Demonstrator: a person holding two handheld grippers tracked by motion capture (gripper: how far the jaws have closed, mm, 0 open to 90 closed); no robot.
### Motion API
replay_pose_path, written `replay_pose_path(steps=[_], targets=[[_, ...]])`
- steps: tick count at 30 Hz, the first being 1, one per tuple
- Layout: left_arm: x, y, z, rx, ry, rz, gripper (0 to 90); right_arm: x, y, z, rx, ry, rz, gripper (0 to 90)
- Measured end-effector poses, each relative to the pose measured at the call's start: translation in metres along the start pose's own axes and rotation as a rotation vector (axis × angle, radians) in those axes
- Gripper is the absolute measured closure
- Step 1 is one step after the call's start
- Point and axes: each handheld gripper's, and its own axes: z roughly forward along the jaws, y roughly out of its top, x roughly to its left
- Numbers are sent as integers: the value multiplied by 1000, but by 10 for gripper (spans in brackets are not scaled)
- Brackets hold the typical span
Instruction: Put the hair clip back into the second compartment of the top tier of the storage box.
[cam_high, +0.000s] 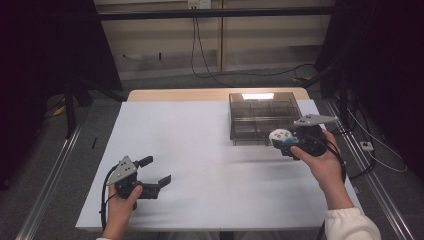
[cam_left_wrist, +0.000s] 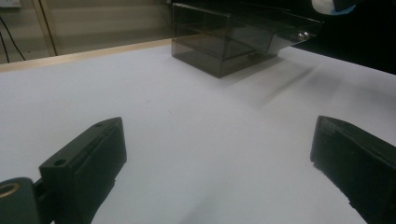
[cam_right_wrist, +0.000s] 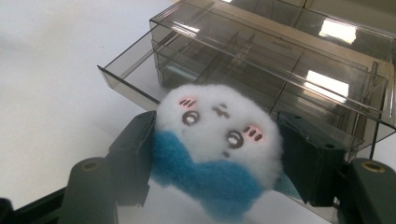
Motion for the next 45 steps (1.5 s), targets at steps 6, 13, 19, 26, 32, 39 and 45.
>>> replay_pose_path(steps=[6,13,19,26,32,39,45], targets=[[0,0,0,6,-3,8,37,0,4,1,3,-3,-8,315],[0,0,-3,1,4,6,37,3,9,4,6,1,-14,315],[-1,-1,-1,5,3,8,37,4,11,7,8,-6,-16,315],[0,-1,-1,5,2,9,37,2,13,13,22,-15,-10,315],[-1,-1,-2,8,6,11,37,0,14,16,29,-24,-3,315],[-2,-1,-2,14,7,17,37,-4,14,17,28,-36,8,315],[-2,-1,-2,12,9,17,37,-7,14,19,31,-43,14,315]])
